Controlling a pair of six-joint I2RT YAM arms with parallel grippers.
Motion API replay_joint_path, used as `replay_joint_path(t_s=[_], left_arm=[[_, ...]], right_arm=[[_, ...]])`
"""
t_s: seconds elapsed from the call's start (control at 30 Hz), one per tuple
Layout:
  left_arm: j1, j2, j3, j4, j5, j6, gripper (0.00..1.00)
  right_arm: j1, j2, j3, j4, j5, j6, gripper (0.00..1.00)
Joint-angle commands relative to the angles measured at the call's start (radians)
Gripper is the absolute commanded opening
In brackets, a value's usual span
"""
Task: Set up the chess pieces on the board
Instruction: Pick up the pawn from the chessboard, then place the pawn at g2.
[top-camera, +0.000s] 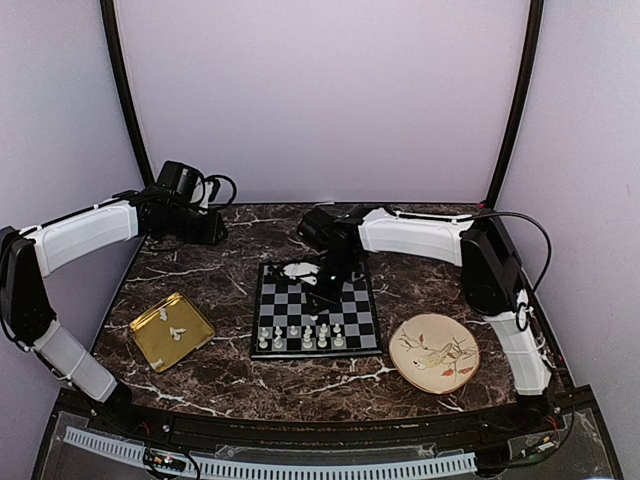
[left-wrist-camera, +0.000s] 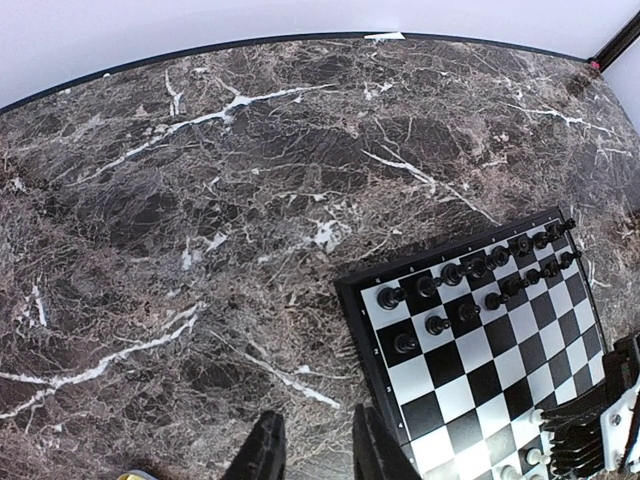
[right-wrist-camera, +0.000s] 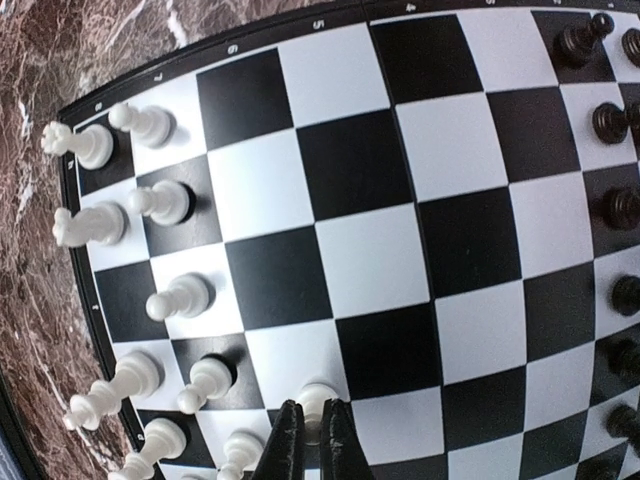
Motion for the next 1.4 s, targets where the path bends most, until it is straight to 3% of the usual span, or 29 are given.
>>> replay_joint_path(t_s=[0.0, 0.73, 1.37], left_arm=[[0.005, 0.007, 0.023, -0.019, 0.017, -0.002, 0.26], [0.005, 0.042, 0.031, -0.03, 0.025, 0.007, 0.26], [0.005, 0.064, 0.036, -0.037, 0.028, 0.012, 0.26]], right_arm=[[-0.018, -0.083, -0.088, 0.02, 0.038, -0.011, 0.0], [-0.086, -0.274, -0.382, 0.064, 0.039, -0.029, 0.0], [-0.074, -0.27, -0.412, 0.054, -0.024, -0.052, 0.04]])
